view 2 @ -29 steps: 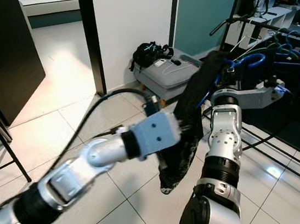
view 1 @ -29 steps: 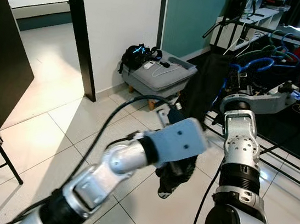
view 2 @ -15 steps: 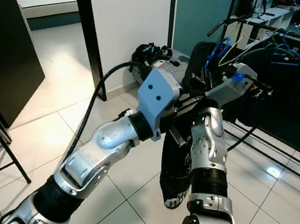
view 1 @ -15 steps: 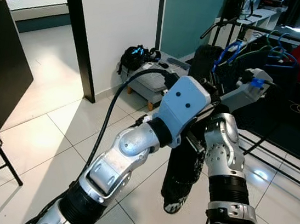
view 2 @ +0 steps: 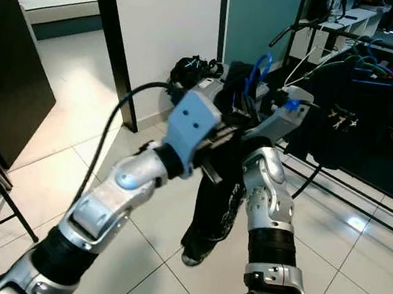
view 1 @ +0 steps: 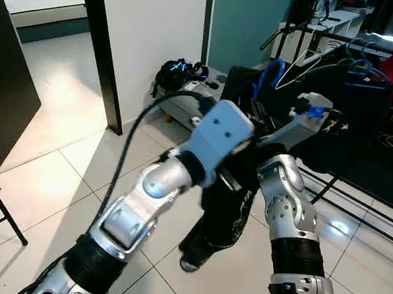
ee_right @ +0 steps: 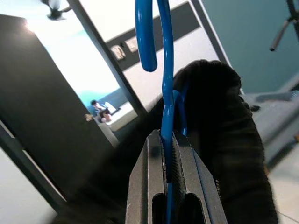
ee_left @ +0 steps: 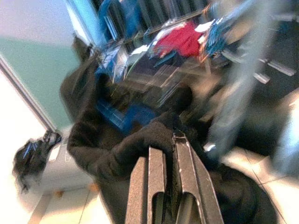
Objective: Hang hanger
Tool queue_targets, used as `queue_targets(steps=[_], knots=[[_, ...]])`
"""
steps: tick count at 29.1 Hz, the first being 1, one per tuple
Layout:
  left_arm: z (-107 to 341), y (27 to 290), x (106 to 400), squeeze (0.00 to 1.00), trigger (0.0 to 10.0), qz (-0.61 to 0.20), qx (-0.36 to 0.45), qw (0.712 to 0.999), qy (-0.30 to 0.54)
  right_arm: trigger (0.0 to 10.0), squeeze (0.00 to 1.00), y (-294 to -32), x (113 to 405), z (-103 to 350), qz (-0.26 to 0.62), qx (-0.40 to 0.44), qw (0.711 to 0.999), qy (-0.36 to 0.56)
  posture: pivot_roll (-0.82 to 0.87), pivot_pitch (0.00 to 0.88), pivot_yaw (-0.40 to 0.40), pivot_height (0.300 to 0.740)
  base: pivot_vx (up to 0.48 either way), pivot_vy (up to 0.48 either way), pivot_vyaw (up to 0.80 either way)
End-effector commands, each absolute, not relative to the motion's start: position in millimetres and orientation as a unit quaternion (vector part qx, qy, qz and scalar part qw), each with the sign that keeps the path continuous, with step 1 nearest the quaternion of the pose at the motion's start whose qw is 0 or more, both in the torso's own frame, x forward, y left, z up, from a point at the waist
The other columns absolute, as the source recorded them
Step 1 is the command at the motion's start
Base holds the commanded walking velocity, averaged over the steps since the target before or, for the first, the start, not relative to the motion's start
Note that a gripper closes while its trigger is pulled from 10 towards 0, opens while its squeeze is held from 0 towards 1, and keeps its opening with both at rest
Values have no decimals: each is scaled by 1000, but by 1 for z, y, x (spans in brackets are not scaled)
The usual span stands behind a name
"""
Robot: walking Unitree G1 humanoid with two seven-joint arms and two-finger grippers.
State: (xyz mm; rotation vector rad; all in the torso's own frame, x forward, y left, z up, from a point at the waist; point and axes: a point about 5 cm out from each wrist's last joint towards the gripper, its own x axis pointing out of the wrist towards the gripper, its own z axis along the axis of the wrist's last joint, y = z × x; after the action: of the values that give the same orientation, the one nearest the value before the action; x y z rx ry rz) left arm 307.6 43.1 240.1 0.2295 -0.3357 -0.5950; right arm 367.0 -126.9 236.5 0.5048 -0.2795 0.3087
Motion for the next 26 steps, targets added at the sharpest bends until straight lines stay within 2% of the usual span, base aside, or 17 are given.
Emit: queue_targets(steps=[1, 2, 3, 5, 11, 18, 22, 24, 26], knots=[[233, 56, 314, 0, 10000, -260, 120, 948, -142, 10000, 0, -129, 364, 244, 158, 259, 940, -155, -30, 0, 39, 740, 0, 0, 0], [228, 76, 317, 0, 10000, -227, 128, 958, -124, 10000, 0, -139, 365, 241, 140, 275, 939, -153, -30, 0, 39, 740, 0, 0, 0], [228, 76, 317, 0, 10000, -227, 128, 958, -124, 10000, 0, -139, 365, 241, 140, 275, 939, -153, -30, 0, 39, 740, 0, 0, 0], [221, 99, 319, 0, 10000, -189, 143, 966, -104, 10000, 0, -152, 367, 240, 119, 296, 936, -151, -27, 0, 39, 740, 0, 0, 0], [220, 109, 318, 0, 10000, -172, 149, 969, -99, 10000, 0, -156, 368, 239, 120, 299, 936, -143, -25, 0, 32, 740, 0, 0, 0], [224, 105, 318, 0, 10000, -175, 143, 968, -105, 10000, 0, -149, 366, 234, 145, 285, 940, -122, -27, 0, 32, 740, 0, 0, 0], [230, 95, 317, 0, 10000, -189, 126, 967, -115, 10000, 0, -137, 363, 224, 176, 254, 947, -92, -29, 0, 33, 740, 0, 0, 0], [234, 89, 316, 0, 10000, -199, 109, 967, -118, 10000, 0, -132, 362, 221, 185, 245, 948, -83, -27, 0, 33, 740, 0, 0, 0], [243, 74, 313, 0, 10000, -227, 36, 966, -122, 10000, 0, -125, 360, 218, 200, 228, 950, -77, -27, 0, 33, 740, 0, 0, 0]])
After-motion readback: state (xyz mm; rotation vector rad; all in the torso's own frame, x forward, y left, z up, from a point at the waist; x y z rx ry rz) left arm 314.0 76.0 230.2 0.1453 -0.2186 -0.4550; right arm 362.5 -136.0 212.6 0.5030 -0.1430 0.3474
